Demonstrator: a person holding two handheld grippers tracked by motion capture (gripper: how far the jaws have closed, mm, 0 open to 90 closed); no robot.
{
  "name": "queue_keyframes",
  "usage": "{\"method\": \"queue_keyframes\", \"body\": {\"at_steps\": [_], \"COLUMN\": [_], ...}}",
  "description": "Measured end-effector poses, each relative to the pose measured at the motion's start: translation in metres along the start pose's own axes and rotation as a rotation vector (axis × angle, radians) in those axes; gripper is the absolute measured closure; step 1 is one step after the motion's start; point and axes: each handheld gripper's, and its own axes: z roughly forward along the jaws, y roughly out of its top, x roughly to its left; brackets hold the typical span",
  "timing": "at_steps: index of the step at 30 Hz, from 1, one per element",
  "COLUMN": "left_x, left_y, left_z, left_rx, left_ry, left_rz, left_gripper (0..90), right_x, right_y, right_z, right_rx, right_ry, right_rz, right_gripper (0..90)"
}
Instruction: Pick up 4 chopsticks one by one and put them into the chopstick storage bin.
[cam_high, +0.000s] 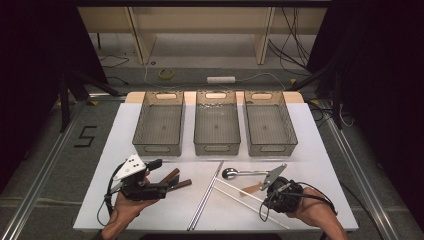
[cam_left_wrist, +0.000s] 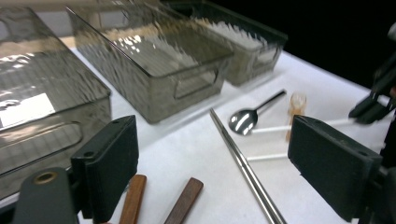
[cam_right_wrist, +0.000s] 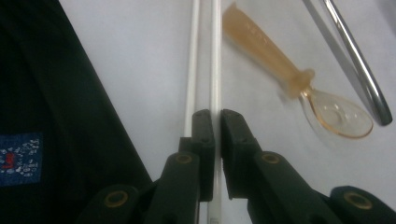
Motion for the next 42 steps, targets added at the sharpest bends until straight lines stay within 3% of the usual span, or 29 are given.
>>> {"method": "queue_keyframes", "body": {"at_steps": [5, 6, 9, 11, 20, 26, 32, 42], "left_x": [-0.011, -0.016, -0.027, -0.034, -0.054, -0.065, -0.069, -0.073], "left_y": [0.004, 0.006, 0.007, 0.008, 0.006, 0.002, -0.002, -0.006], "left_z": [0.017, 0.021, 0.032, 0.040, 0.063, 0.067, 0.069, 0.071], "left_rx": [0.077, 0.105, 0.161, 0.196, 0.343, 0.396, 0.429, 0.469], "left_ry": [-0.062, -0.084, -0.123, -0.139, -0.172, -0.205, -0.216, -0.244], "left_rz": [0.063, 0.090, 0.151, 0.198, 0.357, 0.451, 0.505, 0.558], "left_gripper": [15.7, 15.8, 15.8, 15.8, 19.4, 27.1, 38.3, 54.2], "right_x": [0.004, 0.007, 0.010, 0.011, 0.025, 0.029, 0.032, 0.038], "right_y": [0.012, 0.018, 0.025, 0.031, 0.059, 0.065, 0.069, 0.074], "right_z": [0.000, 0.001, 0.000, 0.000, -0.001, 0.004, 0.004, 0.010], "right_rx": [-0.013, -0.015, -0.023, -0.031, -0.052, -0.046, -0.042, -0.034], "right_ry": [0.014, 0.017, 0.023, 0.024, 0.055, 0.059, 0.061, 0.073], "right_rz": [-0.052, -0.078, -0.084, -0.115, -0.196, -0.208, -0.226, -0.266], "right_gripper": [85.1, 85.1, 85.0, 85.1, 85.0, 85.0, 85.0, 85.0]}}
